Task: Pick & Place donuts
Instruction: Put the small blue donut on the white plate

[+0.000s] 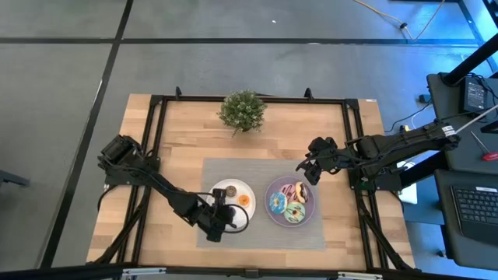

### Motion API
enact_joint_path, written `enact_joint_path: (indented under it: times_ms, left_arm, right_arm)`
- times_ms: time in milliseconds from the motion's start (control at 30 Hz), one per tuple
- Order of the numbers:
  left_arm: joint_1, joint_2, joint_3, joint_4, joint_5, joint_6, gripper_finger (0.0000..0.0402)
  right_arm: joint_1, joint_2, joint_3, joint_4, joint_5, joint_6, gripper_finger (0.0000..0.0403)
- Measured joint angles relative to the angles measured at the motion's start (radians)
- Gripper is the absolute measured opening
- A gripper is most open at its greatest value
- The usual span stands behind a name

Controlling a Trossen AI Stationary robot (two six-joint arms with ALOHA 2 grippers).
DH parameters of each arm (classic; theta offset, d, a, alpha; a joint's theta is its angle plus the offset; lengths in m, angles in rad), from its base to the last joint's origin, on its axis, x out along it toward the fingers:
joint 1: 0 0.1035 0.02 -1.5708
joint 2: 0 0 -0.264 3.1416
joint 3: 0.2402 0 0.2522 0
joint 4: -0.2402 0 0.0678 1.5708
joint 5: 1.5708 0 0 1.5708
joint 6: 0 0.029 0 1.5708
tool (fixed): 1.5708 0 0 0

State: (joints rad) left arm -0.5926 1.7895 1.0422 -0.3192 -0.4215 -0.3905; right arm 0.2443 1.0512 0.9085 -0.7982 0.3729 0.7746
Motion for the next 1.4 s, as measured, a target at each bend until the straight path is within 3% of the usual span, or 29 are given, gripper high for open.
enact_joint_path:
  times_ms: [300,533,833,1400]
  left_arm:
    - [0.025,0.011,-0.005,0.063,-0.032,-0.008,0.0027]
    - [0.032,0.064,-0.005,0.08,0.056,-0.014,0.0023]
    - [0.025,0.067,-0.005,0.079,-0.005,-0.019,0.0024]
    - [0.032,0.067,-0.005,0.073,0.032,-0.016,0.0039]
  right_arm:
    - [0.0,0.0,0.0,0.0,0.032,-0.021,0.0243]
    - [0.0,0.0,0.0,0.0,0.039,-0.023,0.0243]
    - [0.0,0.0,0.0,0.0,0.037,-0.024,0.0243]
    - [0.0,0.0,0.0,-0.001,0.036,-0.024,0.0243]
